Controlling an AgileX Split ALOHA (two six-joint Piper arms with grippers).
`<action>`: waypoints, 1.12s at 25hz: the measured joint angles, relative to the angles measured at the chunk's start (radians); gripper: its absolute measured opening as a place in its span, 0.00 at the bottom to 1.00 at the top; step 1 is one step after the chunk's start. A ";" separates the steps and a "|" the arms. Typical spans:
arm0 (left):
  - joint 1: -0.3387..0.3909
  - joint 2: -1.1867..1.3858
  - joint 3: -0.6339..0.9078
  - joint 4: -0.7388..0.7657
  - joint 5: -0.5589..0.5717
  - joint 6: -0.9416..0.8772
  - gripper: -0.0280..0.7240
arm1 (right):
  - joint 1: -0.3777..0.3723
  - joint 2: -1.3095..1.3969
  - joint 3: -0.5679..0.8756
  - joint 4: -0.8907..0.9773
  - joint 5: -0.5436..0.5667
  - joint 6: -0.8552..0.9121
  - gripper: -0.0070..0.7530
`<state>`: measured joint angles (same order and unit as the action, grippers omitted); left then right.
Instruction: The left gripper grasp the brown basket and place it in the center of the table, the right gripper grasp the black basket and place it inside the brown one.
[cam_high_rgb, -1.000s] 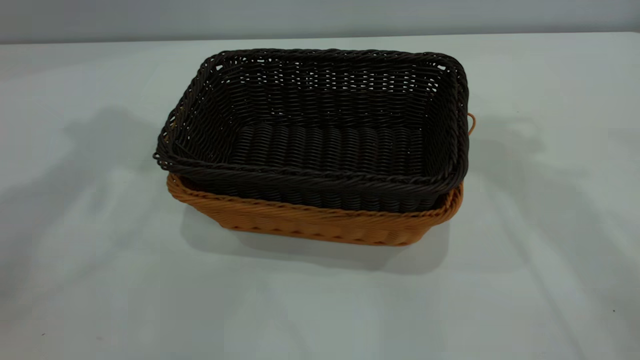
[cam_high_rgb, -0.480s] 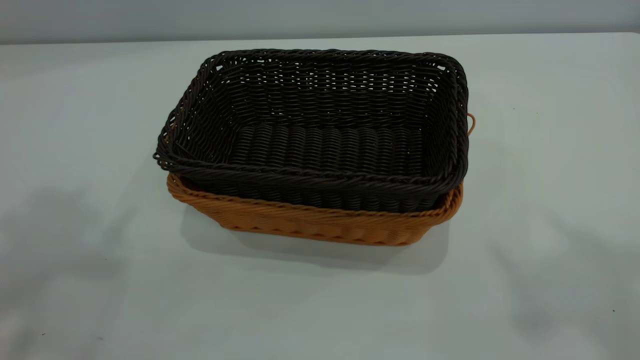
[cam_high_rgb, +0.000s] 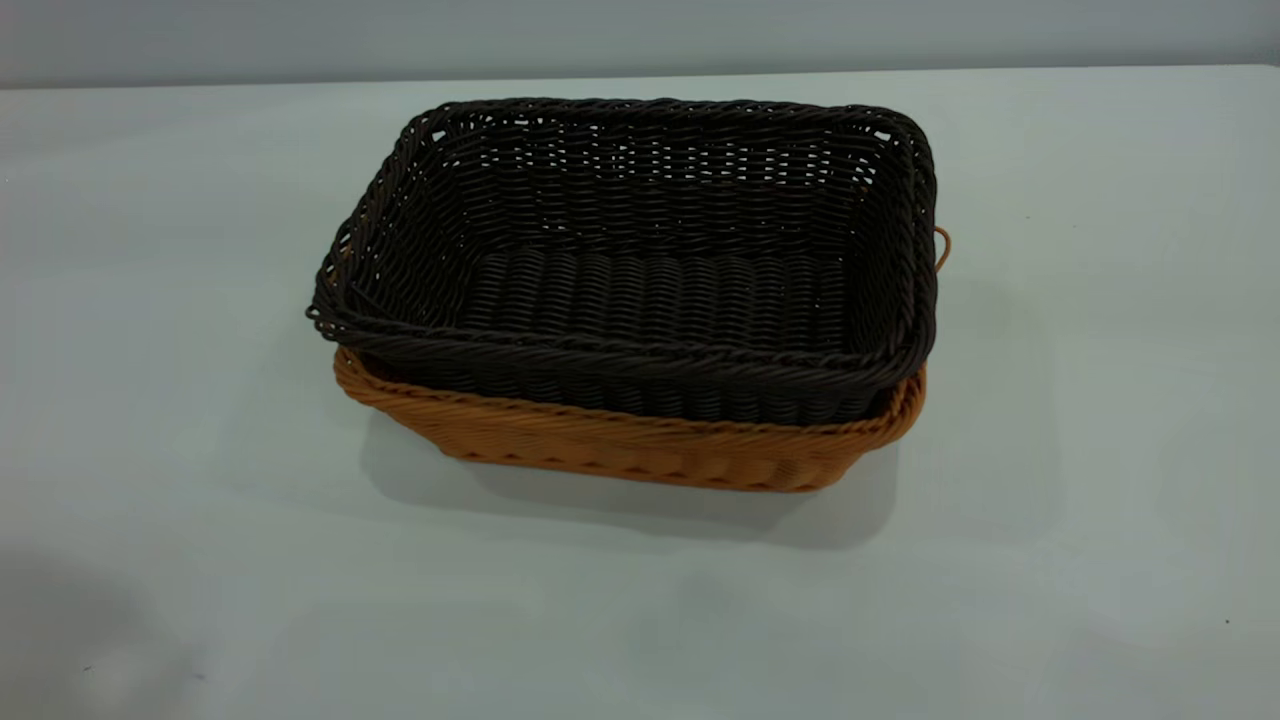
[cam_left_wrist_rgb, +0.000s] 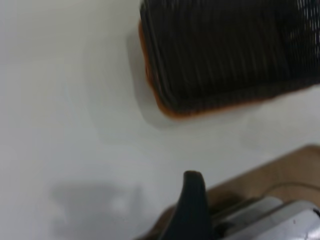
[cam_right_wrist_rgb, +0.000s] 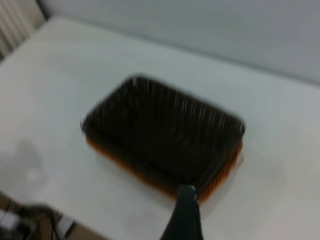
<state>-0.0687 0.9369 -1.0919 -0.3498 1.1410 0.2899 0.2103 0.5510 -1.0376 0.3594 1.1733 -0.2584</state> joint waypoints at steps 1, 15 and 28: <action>0.000 -0.037 0.043 -0.002 0.000 0.000 0.80 | 0.000 -0.037 0.057 0.000 0.000 -0.009 0.79; 0.000 -0.694 0.464 0.078 -0.033 -0.039 0.80 | 0.000 -0.496 0.544 -0.093 -0.040 -0.077 0.79; 0.000 -0.835 0.596 0.323 -0.031 -0.195 0.80 | 0.000 -0.567 0.557 -0.094 -0.035 -0.073 0.79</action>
<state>-0.0687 0.1023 -0.4955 -0.0269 1.1100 0.0952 0.2103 -0.0164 -0.4806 0.2654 1.1384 -0.3311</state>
